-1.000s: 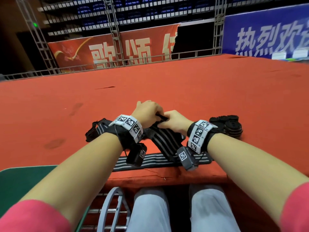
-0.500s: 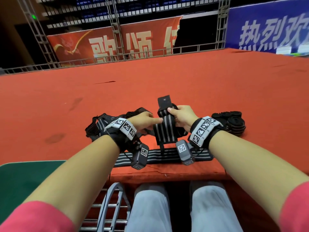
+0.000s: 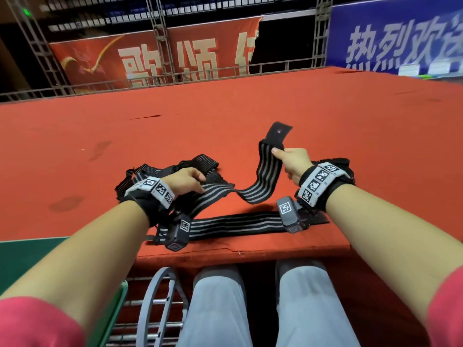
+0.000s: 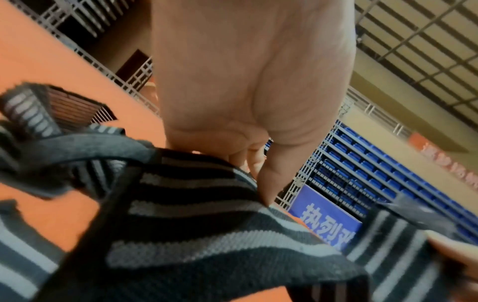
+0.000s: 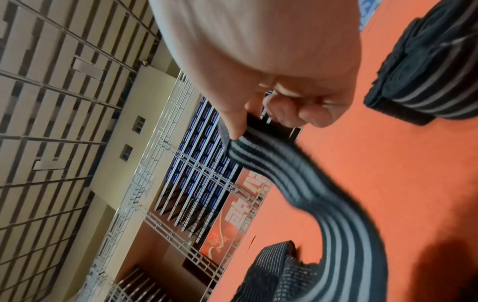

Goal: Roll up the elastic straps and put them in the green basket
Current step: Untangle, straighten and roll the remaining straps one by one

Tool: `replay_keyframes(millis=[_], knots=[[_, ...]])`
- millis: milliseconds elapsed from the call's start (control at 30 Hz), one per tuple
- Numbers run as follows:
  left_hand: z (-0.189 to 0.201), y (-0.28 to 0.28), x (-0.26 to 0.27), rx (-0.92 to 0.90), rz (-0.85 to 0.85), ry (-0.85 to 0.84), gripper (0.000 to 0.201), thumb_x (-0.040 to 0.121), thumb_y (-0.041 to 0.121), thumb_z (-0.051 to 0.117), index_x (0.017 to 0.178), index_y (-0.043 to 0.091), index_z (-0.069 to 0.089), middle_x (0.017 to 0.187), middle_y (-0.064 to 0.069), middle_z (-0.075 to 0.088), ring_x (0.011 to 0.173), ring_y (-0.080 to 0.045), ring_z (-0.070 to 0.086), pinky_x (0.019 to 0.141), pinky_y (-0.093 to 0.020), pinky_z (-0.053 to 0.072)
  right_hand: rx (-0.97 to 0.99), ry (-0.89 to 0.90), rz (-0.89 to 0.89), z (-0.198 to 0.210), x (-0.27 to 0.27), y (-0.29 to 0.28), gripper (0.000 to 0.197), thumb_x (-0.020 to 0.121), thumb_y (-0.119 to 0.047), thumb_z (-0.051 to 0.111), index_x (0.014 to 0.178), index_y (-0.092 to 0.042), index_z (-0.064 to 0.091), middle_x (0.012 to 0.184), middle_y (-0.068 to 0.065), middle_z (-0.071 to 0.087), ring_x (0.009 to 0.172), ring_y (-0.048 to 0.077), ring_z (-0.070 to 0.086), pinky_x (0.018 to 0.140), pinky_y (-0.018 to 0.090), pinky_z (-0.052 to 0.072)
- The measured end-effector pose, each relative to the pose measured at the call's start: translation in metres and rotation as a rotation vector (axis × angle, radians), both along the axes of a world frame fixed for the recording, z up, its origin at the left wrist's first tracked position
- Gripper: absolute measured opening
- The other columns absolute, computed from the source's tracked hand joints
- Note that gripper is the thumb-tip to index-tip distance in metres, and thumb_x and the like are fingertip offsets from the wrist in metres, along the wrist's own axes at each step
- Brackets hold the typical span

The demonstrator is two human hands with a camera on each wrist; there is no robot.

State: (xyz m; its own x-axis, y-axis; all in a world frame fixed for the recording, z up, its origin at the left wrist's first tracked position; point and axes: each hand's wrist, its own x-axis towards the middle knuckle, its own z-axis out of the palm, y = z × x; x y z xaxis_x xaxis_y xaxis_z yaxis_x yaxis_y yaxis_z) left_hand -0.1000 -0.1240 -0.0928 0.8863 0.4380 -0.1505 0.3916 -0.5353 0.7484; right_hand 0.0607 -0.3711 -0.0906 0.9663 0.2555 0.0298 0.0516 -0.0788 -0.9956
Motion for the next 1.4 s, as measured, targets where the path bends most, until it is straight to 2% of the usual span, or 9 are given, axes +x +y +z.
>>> replay_keyframes(millis=[100, 333, 533, 733, 833, 933, 1067, 1233, 1400], knots=[[-0.006, 0.013, -0.01, 0.161, -0.023, 0.075, 0.025, 0.077, -0.01, 0.068, 0.072, 0.014, 0.062, 0.07, -0.003, 0.057, 0.066, -0.014, 0.051, 0.062, -0.023, 0.042, -0.018, 0.072, -0.075, -0.005, 0.01, -0.012, 0.03, 0.091, -0.024, 0.068, 0.069, -0.016, 0.05, 0.058, 0.001, 0.034, 0.049, 0.015, 0.027, 0.047, 0.024, 0.019], [-0.033, 0.029, -0.022, 0.387, -0.015, 0.204, 0.023, 0.078, 0.003, 0.061, 0.06, 0.017, 0.06, 0.062, 0.0, 0.057, 0.068, -0.02, 0.052, 0.064, -0.025, 0.04, -0.122, 0.291, -0.009, -0.039, 0.007, -0.036, 0.023, 0.092, -0.018, 0.064, 0.071, -0.012, 0.055, 0.057, 0.002, 0.051, 0.038, 0.009, 0.033, 0.034, 0.013, 0.023], [-0.063, 0.033, -0.03, 0.554, 0.005, 0.307, 0.014, 0.082, 0.016, 0.061, 0.068, 0.021, 0.063, 0.083, -0.005, 0.066, 0.087, -0.029, 0.062, 0.075, -0.028, 0.048, -0.207, 0.403, 0.053, -0.07, -0.005, -0.056, 0.019, 0.094, -0.02, 0.063, 0.077, -0.012, 0.059, 0.062, 0.001, 0.059, 0.035, 0.006, 0.038, 0.034, 0.014, 0.026], [-0.087, 0.027, -0.026, 0.705, -0.011, 0.393, 0.014, 0.088, 0.026, 0.057, 0.097, 0.023, 0.067, 0.103, -0.002, 0.067, 0.103, -0.027, 0.061, 0.081, -0.03, 0.039, -0.36, 0.497, 0.103, -0.097, -0.013, -0.061, 0.024, 0.099, -0.02, 0.056, 0.077, -0.009, 0.056, 0.046, -0.002, 0.059, 0.032, 0.006, 0.039, 0.036, 0.013, 0.025], [-0.093, 0.029, -0.028, 0.735, 0.004, 0.412, 0.014, 0.085, 0.022, 0.054, 0.085, 0.032, 0.064, 0.108, 0.006, 0.066, 0.112, -0.024, 0.057, 0.097, -0.041, 0.039, -0.479, 0.527, 0.151, -0.104, -0.014, -0.065, 0.032, 0.102, -0.029, 0.051, 0.079, -0.009, 0.056, 0.042, -0.003, 0.055, 0.03, 0.007, 0.041, 0.038, 0.013, 0.026], [-0.094, 0.025, -0.025, 0.746, -0.013, 0.387, 0.025, 0.08, 0.016, 0.056, 0.086, 0.039, 0.065, 0.111, 0.008, 0.065, 0.117, -0.022, 0.054, 0.099, -0.044, 0.041, -0.55, 0.468, 0.143, -0.105, -0.01, -0.07, 0.043, 0.101, -0.035, 0.051, 0.067, -0.01, 0.058, 0.038, -0.005, 0.044, 0.031, 0.009, 0.037, 0.043, 0.016, 0.025], [-0.092, 0.006, -0.011, 0.67, -0.048, 0.281, 0.02, 0.078, 0.025, 0.067, 0.092, 0.039, 0.065, 0.112, 0.007, 0.064, 0.115, -0.022, 0.057, 0.1, -0.044, 0.044, -0.528, 0.299, 0.032, -0.102, 0.005, -0.076, 0.043, 0.095, -0.03, 0.059, 0.058, -0.01, 0.058, 0.045, 0.0, 0.042, 0.039, 0.014, 0.034, 0.043, 0.019, 0.026], [-0.091, -0.024, 0.017, 0.542, -0.204, 0.181, 0.024, 0.073, 0.051, 0.073, 0.089, 0.037, 0.062, 0.109, 0.004, 0.063, 0.109, -0.021, 0.06, 0.098, -0.04, 0.047, -0.455, -0.006, -0.092, -0.108, 0.025, -0.082, 0.013, 0.085, -0.012, 0.064, 0.073, -0.013, 0.068, 0.058, 0.001, 0.058, 0.051, 0.019, 0.049, 0.045, 0.023, 0.036], [-0.096, -0.063, 0.037, 0.479, -0.298, 0.131, 0.044, 0.077, 0.05, 0.078, 0.109, 0.025, 0.063, 0.108, 0.005, 0.056, 0.106, -0.018, 0.056, 0.089, -0.029, 0.043, -0.677, -0.204, 0.068, -0.111, 0.033, -0.085, 0.021, 0.081, -0.004, 0.071, 0.097, -0.019, 0.073, 0.098, 0.0, 0.071, 0.094, 0.018, 0.064, 0.089, 0.031, 0.051]])
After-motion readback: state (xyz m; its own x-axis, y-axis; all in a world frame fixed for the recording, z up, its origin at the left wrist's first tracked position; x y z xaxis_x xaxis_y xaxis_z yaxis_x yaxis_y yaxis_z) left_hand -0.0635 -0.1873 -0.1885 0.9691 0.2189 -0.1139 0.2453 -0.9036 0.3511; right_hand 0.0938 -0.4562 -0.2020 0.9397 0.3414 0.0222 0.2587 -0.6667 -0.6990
